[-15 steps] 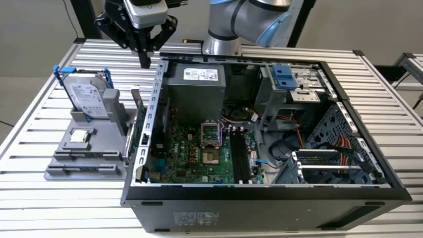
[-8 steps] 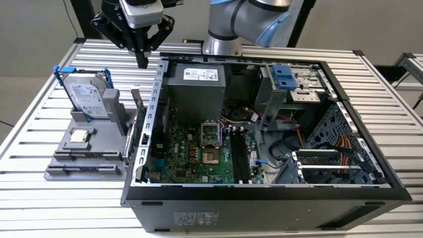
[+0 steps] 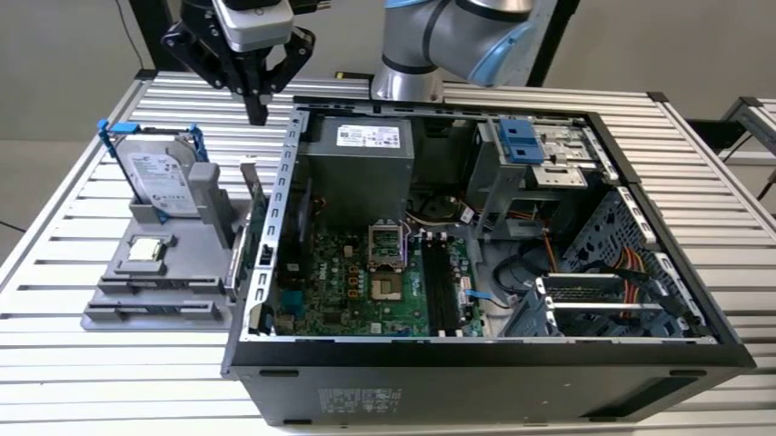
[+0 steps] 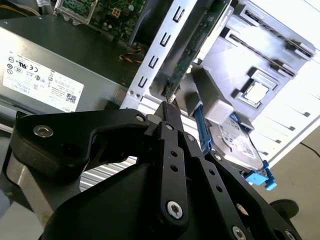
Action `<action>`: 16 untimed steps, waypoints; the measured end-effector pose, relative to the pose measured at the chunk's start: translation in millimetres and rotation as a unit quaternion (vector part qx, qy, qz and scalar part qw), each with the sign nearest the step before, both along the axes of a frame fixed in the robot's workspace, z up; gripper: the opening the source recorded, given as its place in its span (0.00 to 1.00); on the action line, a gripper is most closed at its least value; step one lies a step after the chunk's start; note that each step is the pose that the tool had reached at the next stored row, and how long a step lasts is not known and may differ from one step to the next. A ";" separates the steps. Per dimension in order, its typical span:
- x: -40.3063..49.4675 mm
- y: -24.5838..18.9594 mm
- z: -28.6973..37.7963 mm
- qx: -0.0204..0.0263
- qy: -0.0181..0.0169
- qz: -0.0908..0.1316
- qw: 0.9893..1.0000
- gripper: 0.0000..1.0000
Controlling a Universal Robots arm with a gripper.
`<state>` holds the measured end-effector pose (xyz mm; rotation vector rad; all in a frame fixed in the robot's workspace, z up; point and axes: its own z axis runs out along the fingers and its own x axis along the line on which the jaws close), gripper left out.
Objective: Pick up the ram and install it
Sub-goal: 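Reach for the ram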
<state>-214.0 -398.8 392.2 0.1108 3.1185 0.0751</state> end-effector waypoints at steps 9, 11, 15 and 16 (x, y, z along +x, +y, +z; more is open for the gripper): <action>-6.3 0.0 -0.1 0.000 0.000 0.000 1.000 0.00; -7.8 0.0 -0.1 0.000 0.000 0.000 1.000 0.00; -10.7 0.0 -0.1 0.000 0.000 0.000 1.000 0.00; -11.5 0.0 -0.1 0.000 0.000 0.000 1.000 0.00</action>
